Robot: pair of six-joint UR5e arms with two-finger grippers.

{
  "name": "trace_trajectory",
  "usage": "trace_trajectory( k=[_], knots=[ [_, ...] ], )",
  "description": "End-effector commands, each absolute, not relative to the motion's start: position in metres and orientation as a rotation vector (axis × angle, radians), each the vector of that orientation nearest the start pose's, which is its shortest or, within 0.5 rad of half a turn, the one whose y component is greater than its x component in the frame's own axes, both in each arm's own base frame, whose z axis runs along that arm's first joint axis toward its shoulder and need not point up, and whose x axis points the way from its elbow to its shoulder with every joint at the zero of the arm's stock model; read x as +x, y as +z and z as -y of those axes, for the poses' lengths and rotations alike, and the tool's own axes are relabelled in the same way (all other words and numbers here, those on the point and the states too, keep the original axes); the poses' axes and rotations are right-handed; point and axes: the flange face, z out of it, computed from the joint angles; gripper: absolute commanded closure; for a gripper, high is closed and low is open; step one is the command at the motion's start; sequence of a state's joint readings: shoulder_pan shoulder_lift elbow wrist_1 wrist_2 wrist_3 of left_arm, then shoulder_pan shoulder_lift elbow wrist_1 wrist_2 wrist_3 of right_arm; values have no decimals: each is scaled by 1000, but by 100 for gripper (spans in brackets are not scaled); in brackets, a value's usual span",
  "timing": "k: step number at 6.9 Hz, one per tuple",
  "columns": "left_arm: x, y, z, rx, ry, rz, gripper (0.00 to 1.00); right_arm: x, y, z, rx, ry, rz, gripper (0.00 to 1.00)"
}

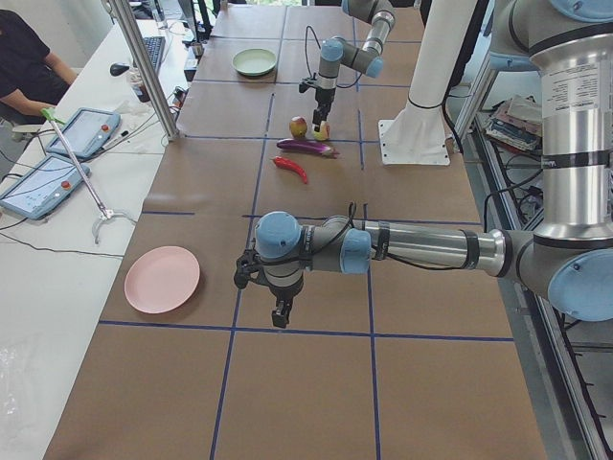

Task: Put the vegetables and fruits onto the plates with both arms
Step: 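Carry the peach to the green plate with right gripper while left reaches eggplant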

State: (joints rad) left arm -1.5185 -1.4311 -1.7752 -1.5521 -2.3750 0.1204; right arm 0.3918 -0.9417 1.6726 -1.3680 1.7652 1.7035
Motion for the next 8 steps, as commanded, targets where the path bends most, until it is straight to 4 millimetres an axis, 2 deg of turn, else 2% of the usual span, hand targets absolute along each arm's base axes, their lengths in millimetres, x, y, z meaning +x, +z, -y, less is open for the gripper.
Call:
trace_trajectory(
  k=[1,2,3,4,5,6,7,8],
  knots=[
    [-26,609,445,83,190,-813,0,-528,222,381,-50,420,979,90],
    [10,583,450,93,176,-826,0,-482,229,380,-75,409,974,90],
    [56,553,461,100,128,-857,0,-447,238,379,-84,386,964,90],
    [118,513,476,93,83,-908,0,-423,257,386,-52,362,938,90],
    [184,463,489,54,64,-955,0,-396,284,411,12,322,892,90],
    [255,417,489,30,129,-997,0,-356,316,444,75,261,838,90],
    [291,369,499,56,127,-1021,0,-313,342,485,74,222,820,90],
    [325,330,496,69,136,-1046,0,-273,373,524,88,190,786,90]
  ],
)
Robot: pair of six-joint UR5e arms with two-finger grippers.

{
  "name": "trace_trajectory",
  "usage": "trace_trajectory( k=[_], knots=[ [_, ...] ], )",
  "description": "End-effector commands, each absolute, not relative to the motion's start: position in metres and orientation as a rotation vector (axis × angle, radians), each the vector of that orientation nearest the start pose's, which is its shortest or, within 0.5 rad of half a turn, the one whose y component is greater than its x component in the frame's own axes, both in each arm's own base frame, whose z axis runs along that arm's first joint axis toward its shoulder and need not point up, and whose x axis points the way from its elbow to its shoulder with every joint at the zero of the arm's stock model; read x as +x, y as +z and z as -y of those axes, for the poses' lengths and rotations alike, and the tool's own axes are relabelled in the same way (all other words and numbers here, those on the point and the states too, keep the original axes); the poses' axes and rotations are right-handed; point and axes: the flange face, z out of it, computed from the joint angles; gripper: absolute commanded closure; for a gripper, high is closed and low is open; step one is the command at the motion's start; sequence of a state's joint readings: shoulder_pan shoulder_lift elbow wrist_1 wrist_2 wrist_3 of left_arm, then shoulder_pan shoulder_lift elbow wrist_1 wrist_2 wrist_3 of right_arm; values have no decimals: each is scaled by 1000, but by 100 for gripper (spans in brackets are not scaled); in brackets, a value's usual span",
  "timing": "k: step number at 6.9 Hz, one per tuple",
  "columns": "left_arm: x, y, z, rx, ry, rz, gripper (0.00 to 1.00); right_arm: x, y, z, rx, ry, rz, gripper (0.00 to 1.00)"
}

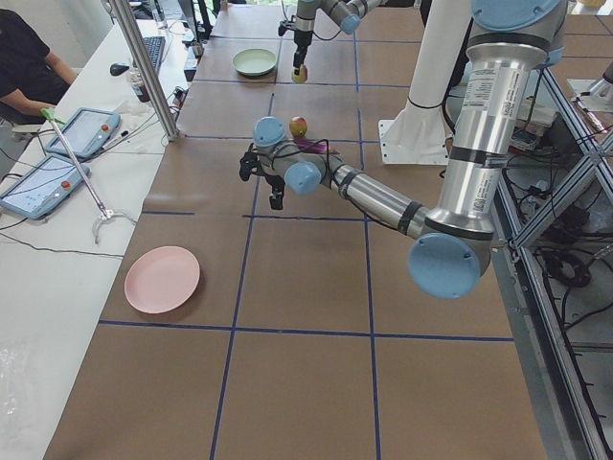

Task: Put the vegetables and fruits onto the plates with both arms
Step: 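Carry the peach to the green plate with right gripper while left reaches eggplant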

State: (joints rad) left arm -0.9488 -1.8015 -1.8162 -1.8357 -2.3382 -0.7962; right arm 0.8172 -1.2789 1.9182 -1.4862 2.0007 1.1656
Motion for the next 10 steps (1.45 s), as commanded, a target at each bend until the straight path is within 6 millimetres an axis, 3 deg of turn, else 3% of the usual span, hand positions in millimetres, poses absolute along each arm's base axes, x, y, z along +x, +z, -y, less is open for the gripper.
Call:
trace_trajectory(
  k=[1,2,3,4,5,6,7,8,9,10],
  knots=[
    [372,291,478,57,175,-1078,0,-240,419,565,109,137,715,90],
    [417,258,462,113,193,-1040,0,-217,453,605,105,113,661,90],
    [452,227,446,147,207,-995,0,-206,484,638,78,121,613,90],
    [478,211,440,126,179,-984,0,-197,507,665,91,146,612,90],
    [507,205,439,145,159,-953,0,-202,529,673,108,142,623,90],
    [541,219,418,180,171,-893,0,-204,536,674,104,143,621,87],
    [559,219,410,194,150,-875,0,-204,534,674,107,143,625,16],
    [582,216,406,168,139,-868,0,-201,507,674,145,136,658,0],
    [592,212,406,161,138,-867,3,-199,463,663,187,146,716,0],
    [594,217,407,158,141,-857,22,-219,419,642,114,179,864,0]
  ],
)
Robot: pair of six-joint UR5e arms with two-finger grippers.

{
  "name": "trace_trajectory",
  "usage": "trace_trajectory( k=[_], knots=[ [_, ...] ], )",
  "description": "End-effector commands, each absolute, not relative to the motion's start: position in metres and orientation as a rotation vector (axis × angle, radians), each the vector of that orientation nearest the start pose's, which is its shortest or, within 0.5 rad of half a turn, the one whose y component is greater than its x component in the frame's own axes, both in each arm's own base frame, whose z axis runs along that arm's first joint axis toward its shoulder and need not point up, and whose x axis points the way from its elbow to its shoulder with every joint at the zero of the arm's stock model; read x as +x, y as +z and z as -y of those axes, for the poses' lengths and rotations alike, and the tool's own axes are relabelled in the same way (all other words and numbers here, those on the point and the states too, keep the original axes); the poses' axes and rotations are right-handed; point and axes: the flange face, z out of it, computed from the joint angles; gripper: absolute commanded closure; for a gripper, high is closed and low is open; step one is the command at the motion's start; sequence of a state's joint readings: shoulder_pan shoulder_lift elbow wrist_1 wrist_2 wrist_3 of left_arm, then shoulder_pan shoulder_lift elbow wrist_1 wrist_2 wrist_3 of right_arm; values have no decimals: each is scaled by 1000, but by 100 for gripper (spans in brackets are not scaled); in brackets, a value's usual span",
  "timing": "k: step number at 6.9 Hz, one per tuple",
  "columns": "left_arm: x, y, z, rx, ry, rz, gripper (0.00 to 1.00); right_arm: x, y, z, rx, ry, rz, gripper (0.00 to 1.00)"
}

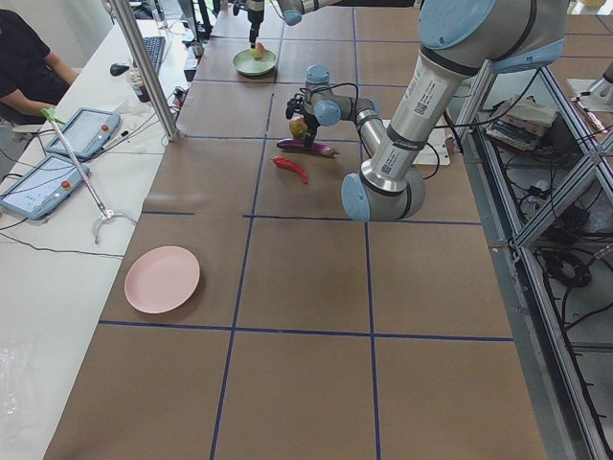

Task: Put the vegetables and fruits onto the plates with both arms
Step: 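Carry the peach to the green plate with right gripper while left reaches eggplant, then lift the purple eggplant with the left gripper while the right reaches the pomegranate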

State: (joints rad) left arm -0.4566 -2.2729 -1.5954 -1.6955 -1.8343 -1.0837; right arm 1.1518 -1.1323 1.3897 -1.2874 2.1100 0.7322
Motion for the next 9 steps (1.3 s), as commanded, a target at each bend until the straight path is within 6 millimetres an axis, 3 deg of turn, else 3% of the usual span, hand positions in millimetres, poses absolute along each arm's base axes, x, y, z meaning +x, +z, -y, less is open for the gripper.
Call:
trace_trajectory(
  k=[1,3,4,5,6,7,8,9],
  knots=[
    [593,218,408,160,144,-855,51,-239,382,619,87,211,931,0],
    [593,229,415,181,140,-824,57,-310,326,555,7,233,1011,0],
    [591,227,415,184,139,-826,78,-331,307,532,-31,248,1037,0],
    [575,219,429,203,114,-838,95,-365,294,509,-65,267,1043,0],
    [551,211,450,229,76,-851,98,-413,280,477,-61,275,1029,0],
    [510,204,476,268,25,-869,98,-449,262,456,-58,293,1032,0],
    [466,218,492,296,-30,-865,98,-473,248,440,-69,307,1039,0],
    [420,248,523,308,-109,-824,98,-501,228,432,-63,353,1045,0]
  ],
)
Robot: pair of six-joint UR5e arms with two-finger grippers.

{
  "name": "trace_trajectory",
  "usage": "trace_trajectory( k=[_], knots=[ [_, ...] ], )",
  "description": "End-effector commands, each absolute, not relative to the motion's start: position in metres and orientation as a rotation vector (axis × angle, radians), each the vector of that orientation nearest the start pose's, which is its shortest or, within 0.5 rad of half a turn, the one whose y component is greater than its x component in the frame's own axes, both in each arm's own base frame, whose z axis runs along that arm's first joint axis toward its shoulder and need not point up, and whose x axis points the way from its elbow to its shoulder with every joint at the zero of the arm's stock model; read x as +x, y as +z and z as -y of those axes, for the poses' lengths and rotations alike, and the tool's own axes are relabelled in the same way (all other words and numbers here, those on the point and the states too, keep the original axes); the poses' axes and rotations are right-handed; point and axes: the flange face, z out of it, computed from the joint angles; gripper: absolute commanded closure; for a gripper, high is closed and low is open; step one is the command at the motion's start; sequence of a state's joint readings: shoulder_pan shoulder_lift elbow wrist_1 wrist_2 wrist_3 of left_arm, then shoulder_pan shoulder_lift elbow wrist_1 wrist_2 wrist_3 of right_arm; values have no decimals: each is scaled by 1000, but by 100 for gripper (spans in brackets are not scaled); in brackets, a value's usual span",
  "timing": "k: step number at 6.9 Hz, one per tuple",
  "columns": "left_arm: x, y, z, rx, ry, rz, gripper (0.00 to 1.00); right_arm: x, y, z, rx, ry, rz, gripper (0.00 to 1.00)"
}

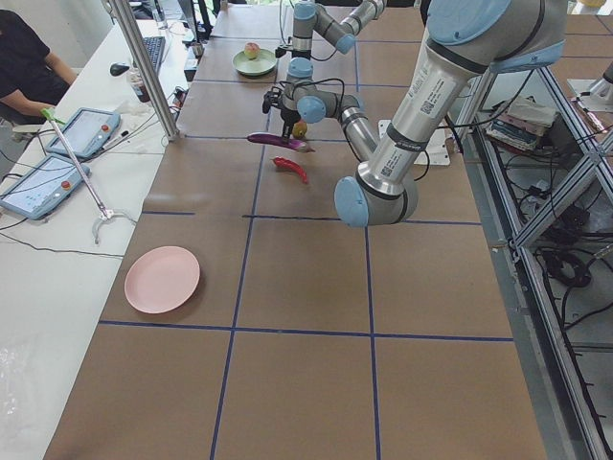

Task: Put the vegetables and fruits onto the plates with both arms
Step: 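Lift the purple eggplant with the left gripper while the right reaches the pomegranate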

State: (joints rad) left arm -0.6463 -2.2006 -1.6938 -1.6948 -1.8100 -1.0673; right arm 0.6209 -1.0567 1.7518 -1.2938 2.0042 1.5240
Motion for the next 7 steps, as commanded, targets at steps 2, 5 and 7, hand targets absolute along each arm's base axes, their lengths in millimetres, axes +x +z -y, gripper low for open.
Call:
trace_trajectory(
  k=[2,5,7],
  knots=[
    [317,322,585,332,-136,-699,98,-566,211,430,-66,400,987,0],
    [250,392,640,302,-76,-585,98,-577,231,435,-46,424,924,0],
    [234,507,690,297,-119,-560,97,-578,230,438,-31,439,914,23]
  ],
)
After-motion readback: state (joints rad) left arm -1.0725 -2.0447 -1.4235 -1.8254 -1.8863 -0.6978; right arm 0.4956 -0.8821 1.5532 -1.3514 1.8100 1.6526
